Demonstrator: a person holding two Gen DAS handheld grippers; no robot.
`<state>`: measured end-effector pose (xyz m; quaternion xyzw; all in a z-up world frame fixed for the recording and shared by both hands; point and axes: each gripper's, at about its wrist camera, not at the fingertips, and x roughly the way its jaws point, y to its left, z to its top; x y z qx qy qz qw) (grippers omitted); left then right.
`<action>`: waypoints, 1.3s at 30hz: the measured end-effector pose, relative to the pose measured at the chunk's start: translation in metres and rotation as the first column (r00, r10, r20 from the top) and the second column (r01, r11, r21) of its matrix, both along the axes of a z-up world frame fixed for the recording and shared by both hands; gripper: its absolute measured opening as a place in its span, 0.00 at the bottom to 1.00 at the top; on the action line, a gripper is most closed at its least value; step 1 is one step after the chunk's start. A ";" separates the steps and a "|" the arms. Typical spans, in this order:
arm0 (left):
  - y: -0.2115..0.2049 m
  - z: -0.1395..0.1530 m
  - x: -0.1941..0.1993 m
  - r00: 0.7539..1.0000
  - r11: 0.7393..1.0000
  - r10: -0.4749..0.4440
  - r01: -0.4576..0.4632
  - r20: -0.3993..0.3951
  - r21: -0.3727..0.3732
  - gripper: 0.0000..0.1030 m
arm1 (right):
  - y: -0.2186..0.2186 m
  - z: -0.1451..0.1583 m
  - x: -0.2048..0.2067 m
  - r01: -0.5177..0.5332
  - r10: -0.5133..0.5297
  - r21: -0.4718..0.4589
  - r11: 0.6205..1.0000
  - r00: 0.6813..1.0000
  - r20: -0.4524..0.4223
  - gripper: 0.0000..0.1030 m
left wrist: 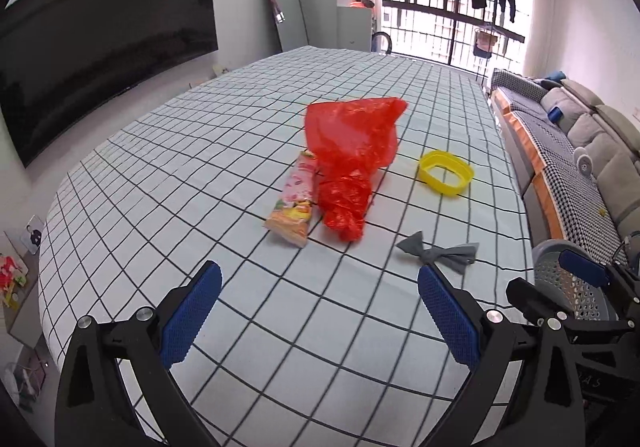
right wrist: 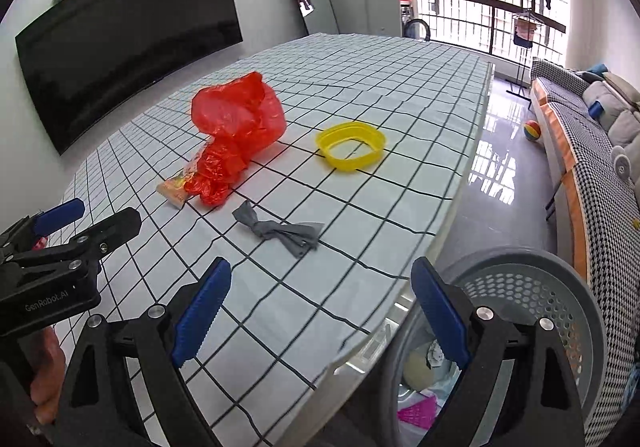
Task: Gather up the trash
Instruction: 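Move both tools back over the table toward the grey cloth bow, then close the right tool on the grey cloth bow and lift it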
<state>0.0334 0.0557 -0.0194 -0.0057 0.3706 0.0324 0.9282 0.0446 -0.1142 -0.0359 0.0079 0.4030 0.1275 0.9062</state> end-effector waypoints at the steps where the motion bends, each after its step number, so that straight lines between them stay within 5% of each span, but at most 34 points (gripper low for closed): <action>1: 0.007 -0.002 0.001 1.000 1.000 0.014 -0.014 -0.004 0.003 0.94 | 0.007 -0.001 0.005 -0.014 0.014 -0.013 1.000 1.000 -0.004 0.85; 17: 0.058 -0.012 0.021 0.993 0.994 0.107 -0.108 -0.047 -0.013 0.94 | 0.070 -0.027 0.070 -0.170 0.144 -0.217 0.961 0.981 -0.131 0.85; 28: 0.071 -0.017 0.030 0.990 0.991 0.131 -0.133 -0.057 -0.021 0.94 | 0.069 -0.038 0.078 -0.162 0.139 -0.203 0.966 0.983 -0.119 0.83; 35: 0.074 -0.019 0.033 0.989 0.991 0.133 -0.134 -0.063 -0.016 0.94 | 0.076 -0.043 0.072 -0.200 0.178 -0.206 0.958 0.977 -0.118 0.54; 39: 0.071 -0.019 0.034 0.990 0.992 0.126 -0.128 -0.069 -0.013 0.94 | 0.081 -0.043 0.068 -0.223 0.203 -0.206 0.953 0.973 -0.115 0.24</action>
